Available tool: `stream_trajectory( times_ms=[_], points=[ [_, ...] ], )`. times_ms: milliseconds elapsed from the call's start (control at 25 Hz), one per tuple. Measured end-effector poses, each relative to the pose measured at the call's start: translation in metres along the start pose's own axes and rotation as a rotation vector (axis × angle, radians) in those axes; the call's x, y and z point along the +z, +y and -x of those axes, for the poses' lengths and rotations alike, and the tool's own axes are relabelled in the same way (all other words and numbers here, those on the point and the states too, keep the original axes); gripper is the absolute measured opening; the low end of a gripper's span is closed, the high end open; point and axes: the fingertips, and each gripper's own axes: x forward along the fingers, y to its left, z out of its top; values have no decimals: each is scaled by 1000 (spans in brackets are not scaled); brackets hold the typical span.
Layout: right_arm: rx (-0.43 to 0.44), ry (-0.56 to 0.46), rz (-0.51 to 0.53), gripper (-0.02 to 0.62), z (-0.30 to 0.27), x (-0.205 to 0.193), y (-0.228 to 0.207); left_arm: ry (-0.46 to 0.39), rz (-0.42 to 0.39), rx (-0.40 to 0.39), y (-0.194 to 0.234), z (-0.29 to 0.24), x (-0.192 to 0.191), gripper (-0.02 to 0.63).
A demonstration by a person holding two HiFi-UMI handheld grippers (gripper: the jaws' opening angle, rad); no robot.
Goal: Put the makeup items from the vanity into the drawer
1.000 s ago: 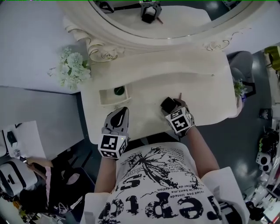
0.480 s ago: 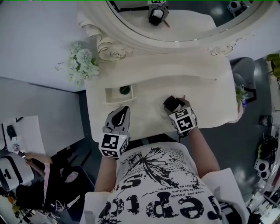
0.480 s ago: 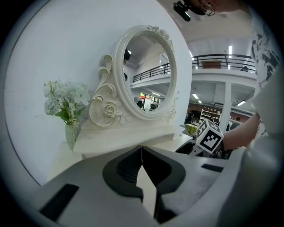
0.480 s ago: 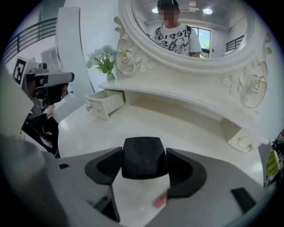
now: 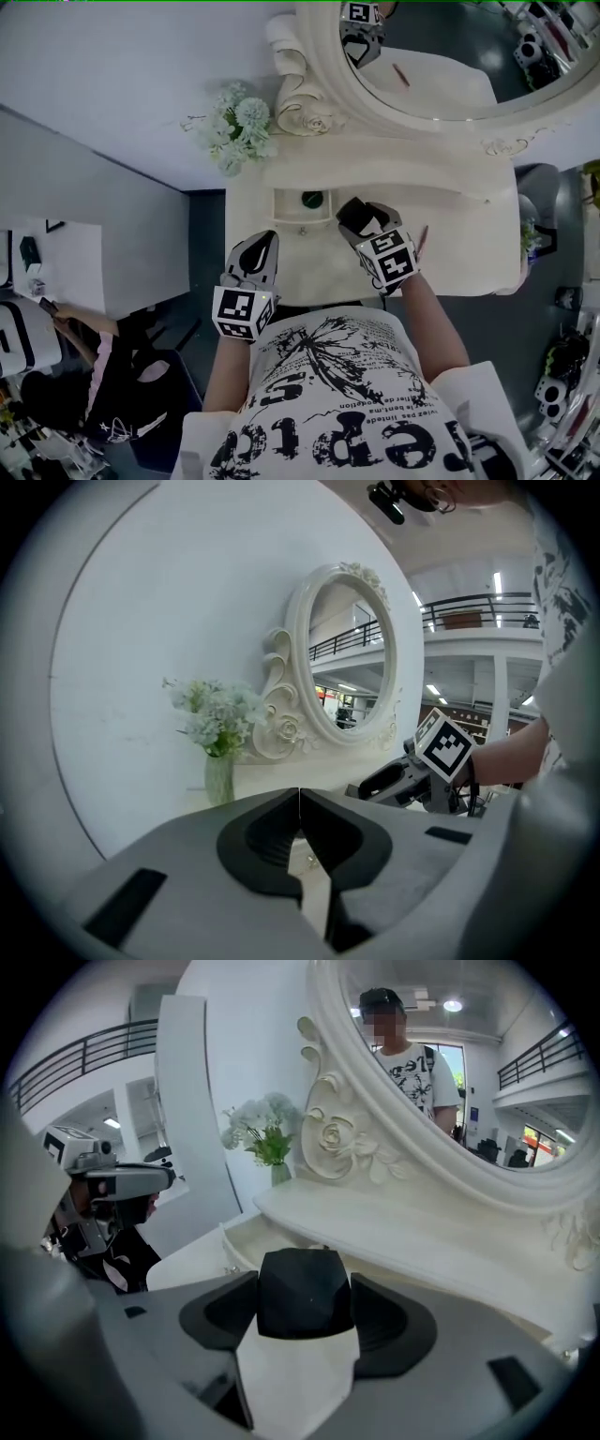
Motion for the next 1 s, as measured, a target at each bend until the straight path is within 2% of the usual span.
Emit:
stream_trajectory(
  times_ms=[320,720,1000],
  points=[
    [106,21,92,314,-41,41,55,-33,38,109,51,38,-1,20],
    [184,50,154,314,-71,55,89,-37,61,177,79,62,-9,20],
    [128,-22,130,314,-66,67,82,-44,55,181,83,63,-7,20]
  ],
)
